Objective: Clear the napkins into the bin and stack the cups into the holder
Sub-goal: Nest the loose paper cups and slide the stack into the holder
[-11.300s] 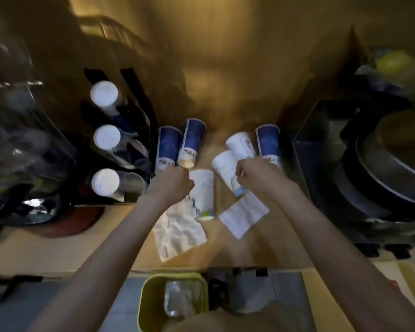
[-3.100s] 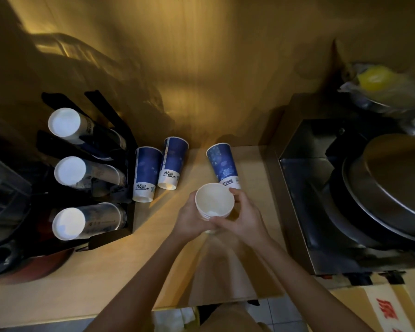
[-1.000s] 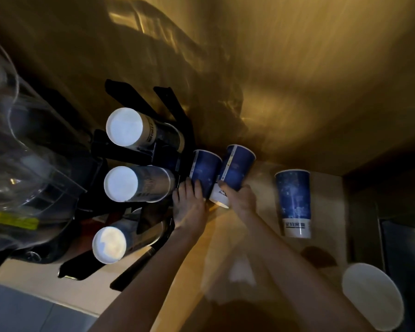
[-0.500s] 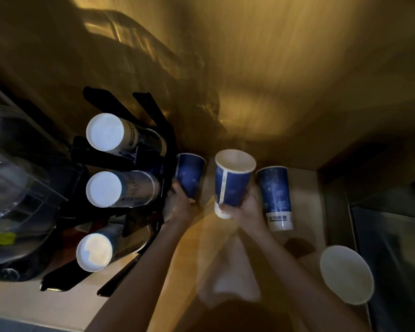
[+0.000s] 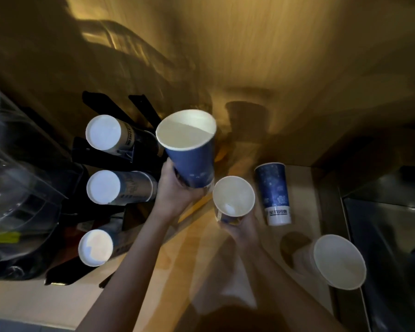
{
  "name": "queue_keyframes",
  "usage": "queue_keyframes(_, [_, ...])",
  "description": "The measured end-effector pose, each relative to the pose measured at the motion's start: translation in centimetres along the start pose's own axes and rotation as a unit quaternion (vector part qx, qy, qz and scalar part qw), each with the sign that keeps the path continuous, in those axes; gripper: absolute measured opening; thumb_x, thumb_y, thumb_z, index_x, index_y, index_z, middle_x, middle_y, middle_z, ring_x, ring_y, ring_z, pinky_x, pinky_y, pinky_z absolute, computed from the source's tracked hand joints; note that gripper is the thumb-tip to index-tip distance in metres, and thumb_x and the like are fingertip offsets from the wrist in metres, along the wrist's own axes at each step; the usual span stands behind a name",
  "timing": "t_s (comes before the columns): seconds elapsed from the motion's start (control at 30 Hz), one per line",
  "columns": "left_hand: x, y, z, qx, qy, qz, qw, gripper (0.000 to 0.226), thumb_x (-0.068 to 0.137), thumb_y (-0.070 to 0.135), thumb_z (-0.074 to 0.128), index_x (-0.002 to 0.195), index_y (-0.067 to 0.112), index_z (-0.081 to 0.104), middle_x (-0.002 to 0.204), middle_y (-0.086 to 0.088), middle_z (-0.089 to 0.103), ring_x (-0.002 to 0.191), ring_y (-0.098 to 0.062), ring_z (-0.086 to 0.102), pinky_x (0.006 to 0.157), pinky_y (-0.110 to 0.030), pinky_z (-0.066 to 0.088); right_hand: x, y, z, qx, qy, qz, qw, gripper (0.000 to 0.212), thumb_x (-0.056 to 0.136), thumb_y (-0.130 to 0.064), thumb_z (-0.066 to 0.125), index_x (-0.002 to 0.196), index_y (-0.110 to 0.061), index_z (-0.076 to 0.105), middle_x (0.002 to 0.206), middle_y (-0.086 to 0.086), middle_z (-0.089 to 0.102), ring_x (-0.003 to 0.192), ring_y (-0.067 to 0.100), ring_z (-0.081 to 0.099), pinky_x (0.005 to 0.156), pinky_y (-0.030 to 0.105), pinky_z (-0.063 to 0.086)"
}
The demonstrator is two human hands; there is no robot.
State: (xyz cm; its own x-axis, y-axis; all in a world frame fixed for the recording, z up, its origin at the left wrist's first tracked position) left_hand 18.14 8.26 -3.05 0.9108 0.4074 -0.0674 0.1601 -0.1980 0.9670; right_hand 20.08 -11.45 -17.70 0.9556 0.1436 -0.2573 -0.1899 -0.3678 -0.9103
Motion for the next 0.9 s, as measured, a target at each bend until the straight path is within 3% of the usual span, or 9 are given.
queue_keyframes(0.1, [-1.4, 2.5, 0.3, 0.002, -0.019, 0.058, 0.998, 0.074, 0.055, 0.01, 0.087, 0.118, -0.005, 0.052, 0.121, -0.018, 0.061, 0.113, -0.026, 0.059, 0.097, -0.042, 0.051, 0.2, -0.2, -0.2, -0.013, 0.007, -0.012, 1.0, 0.067, 0.054, -0.001, 0.082, 0.113, -0.014, 0.052, 0.087, -0.019, 0.062, 0.076, -0.018, 0.06, 0.067, -0.003, 0.04])
queue_keyframes(0.17, [-2.1, 3.2, 1.1, 0.021, -0.025, 0.08, 0.996, 0.067, 0.054, 0.019, 0.087, 0.111, -0.001, 0.059, 0.114, -0.012, 0.066, 0.107, -0.019, 0.062, 0.091, -0.028, 0.054, 0.2, -0.3, -0.3, -0.021, 0.008, -0.009, 1.0, 0.065, 0.055, -0.004, 0.082, 0.113, -0.01, 0.054, 0.087, -0.011, 0.066, 0.076, -0.013, 0.061, 0.068, 0.0, 0.042])
queue_keyframes(0.27, [-2.8, 2.0, 2.8, 0.038, -0.037, 0.059, 0.997, 0.064, 0.054, 0.004, 0.087, 0.112, 0.004, 0.059, 0.111, -0.004, 0.065, 0.107, -0.016, 0.061, 0.083, -0.008, 0.049, 0.1, -0.3, -0.1, -0.032, 0.009, 0.014, 0.999, 0.061, 0.056, -0.009, 0.083, 0.112, -0.006, 0.056, 0.096, 0.009, 0.07, 0.086, 0.014, 0.066, 0.079, 0.03, 0.053])
queue_keyframes(0.37, [-3.1, 0.7, 4.1, 0.047, -0.035, 0.043, 0.997, 0.079, 0.056, -0.004, 0.081, 0.126, 0.003, 0.045, 0.116, -0.002, 0.055, 0.109, -0.014, 0.054, 0.078, 0.002, 0.043, 0.2, -0.5, -0.1, -0.049, 0.002, 0.021, 0.999, 0.059, 0.057, -0.01, 0.083, 0.11, -0.002, 0.058, 0.102, 0.014, 0.07, 0.095, 0.026, 0.066, 0.085, 0.037, 0.053])
queue_keyframes(0.57, [-2.5, 0.2, 5.2, 0.075, -0.051, 0.057, 0.994, 0.076, 0.053, 0.008, 0.086, 0.121, 0.004, 0.052, 0.12, -0.008, 0.06, 0.112, -0.017, 0.057, 0.087, -0.016, 0.05, 0.1, -1.1, -0.3, -0.068, -0.003, 0.003, 0.998, 0.053, 0.062, -0.012, 0.082, 0.108, 0.001, 0.061, 0.103, 0.015, 0.071, 0.097, 0.028, 0.066, 0.088, 0.037, 0.052])
queue_keyframes(0.7, [-2.9, -0.9, 5.7, 0.102, -0.044, 0.053, 0.992, 0.08, 0.054, 0.004, 0.085, 0.125, 0.006, 0.047, 0.122, -0.001, 0.054, 0.114, -0.013, 0.05, 0.084, 0.003, 0.038, -0.2, -2.0, -0.4, -0.073, 0.001, -0.024, 0.997, 0.063, 0.062, -0.013, 0.083, 0.118, -0.005, 0.056, 0.113, 0.011, 0.067, 0.105, 0.023, 0.063, 0.093, 0.035, 0.05])
queue_keyframes(0.8, [-3.1, -1.5, 5.9, 0.109, -0.07, 0.053, 0.99, 0.083, 0.058, 0.015, 0.086, 0.128, 0.009, 0.042, 0.128, -0.004, 0.053, 0.119, -0.017, 0.05, 0.098, -0.026, 0.047, -0.4, -2.3, -0.6, -0.054, -0.004, -0.034, 0.998, 0.071, 0.062, -0.009, 0.082, 0.124, -0.009, 0.049, 0.117, 0.008, 0.064, 0.107, 0.021, 0.061, 0.094, 0.036, 0.05])
queue_keyframes(0.83, [-3.2, -1.7, 5.9, 0.117, -0.077, 0.059, 0.988, 0.087, 0.057, 0.02, 0.086, 0.131, 0.011, 0.04, 0.131, -0.003, 0.051, 0.121, -0.015, 0.048, 0.098, -0.029, 0.046, -0.4, -2.3, -0.6, -0.047, -0.012, -0.033, 0.998, 0.072, 0.062, -0.008, 0.082, 0.125, -0.01, 0.047, 0.117, 0.008, 0.064, 0.106, 0.02, 0.061, 0.093, 0.037, 0.051])
queue_keyframes(0.9, [-3.3, -1.7, 5.8, 0.123, -0.088, 0.071, 0.986, 0.099, 0.054, 0.026, 0.088, 0.136, 0.016, 0.034, 0.135, 0.005, 0.044, 0.124, -0.008, 0.042, 0.099, -0.019, 0.04, -0.5, -2.3, -0.6, -0.027, -0.023, -0.024, 0.999, 0.074, 0.063, -0.007, 0.081, 0.127, -0.012, 0.045, 0.12, 0.008, 0.061, 0.104, 0.018, 0.058, 0.092, 0.037, 0.051])
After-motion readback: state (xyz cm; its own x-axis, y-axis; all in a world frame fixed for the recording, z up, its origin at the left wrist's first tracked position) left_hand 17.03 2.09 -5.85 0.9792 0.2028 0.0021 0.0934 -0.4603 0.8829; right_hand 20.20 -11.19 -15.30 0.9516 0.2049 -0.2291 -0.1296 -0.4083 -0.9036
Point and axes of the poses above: each hand's wrist, its own x-axis towards the middle knuckle, its own z-axis out of the palm, y = z × x, the point moved 8 cm from there along x, towards the middle knuckle
